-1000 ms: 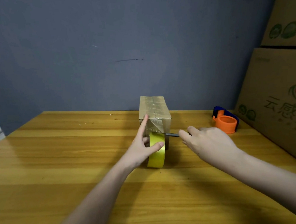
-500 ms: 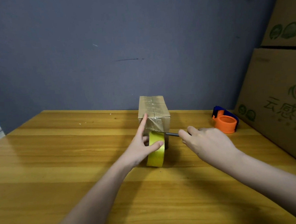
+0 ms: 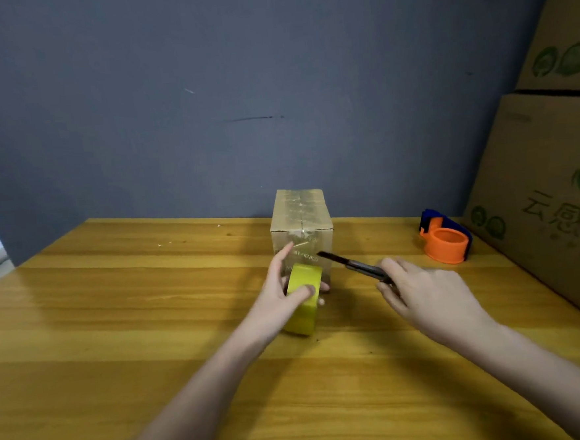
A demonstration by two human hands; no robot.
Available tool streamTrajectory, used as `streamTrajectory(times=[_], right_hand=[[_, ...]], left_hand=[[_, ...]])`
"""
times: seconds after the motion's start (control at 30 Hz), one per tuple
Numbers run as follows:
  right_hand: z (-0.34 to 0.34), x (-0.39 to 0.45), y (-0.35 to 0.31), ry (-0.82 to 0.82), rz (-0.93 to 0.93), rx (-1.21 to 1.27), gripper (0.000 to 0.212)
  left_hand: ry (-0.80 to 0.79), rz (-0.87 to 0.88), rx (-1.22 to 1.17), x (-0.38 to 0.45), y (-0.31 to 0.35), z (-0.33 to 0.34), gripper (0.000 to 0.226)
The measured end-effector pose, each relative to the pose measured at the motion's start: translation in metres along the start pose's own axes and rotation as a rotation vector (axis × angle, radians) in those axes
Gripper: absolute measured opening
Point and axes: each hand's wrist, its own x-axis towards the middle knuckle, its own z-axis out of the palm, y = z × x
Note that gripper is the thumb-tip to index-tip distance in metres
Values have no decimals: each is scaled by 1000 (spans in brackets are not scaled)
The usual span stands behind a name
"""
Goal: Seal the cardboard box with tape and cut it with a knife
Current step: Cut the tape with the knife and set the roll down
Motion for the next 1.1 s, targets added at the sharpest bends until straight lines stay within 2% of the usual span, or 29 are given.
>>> streamTrajectory(times=[0.07, 0.1, 0.23, 0.3, 0.37, 0.43, 0.5, 0.57, 0.67, 0.77, 0.87, 1.03, 1.1], right_hand=[[2, -4, -1, -43, 134, 264, 21], [6, -5, -2, -62, 202, 420, 19], [28, -3, 4, -155, 526, 1077, 14], [36, -2, 14, -215, 638, 1227, 19], [44, -3, 25, -256, 688, 1265, 26], [55, -6, 37, -256, 702, 1190, 40], [64, -10, 49, -241, 708, 985, 50], [70, -13, 61, -225, 728, 794, 49], [78, -20, 72, -213, 731, 599, 49], [84, -29, 77, -192, 724, 445, 46], [89, -35, 83, -184, 697, 291, 44], [93, -39, 86, -171, 701, 260, 40], [95, -39, 86, -175, 700, 247, 40]], left_hand=[[107, -3, -79, -1, 6, 10, 32], [147, -12, -110, 1, 6, 15, 25], [226, 24, 17, 11, 4, 36, 12], [165, 34, 139, 16, 1, 47, 10], [132, 78, 379, 23, -2, 62, 7], [116, 174, 725, 29, -2, 79, 8], [74, 287, 997, 37, -7, 98, 17], [39, 412, 1177, 46, -15, 116, 23], [-22, 526, 1453, 55, -27, 137, 17], [-22, 596, 1551, 67, -43, 153, 27], [-18, 612, 1559, 74, -51, 163, 23], [11, 708, 1537, 80, -62, 172, 18], [21, 714, 1526, 79, -65, 173, 22]])
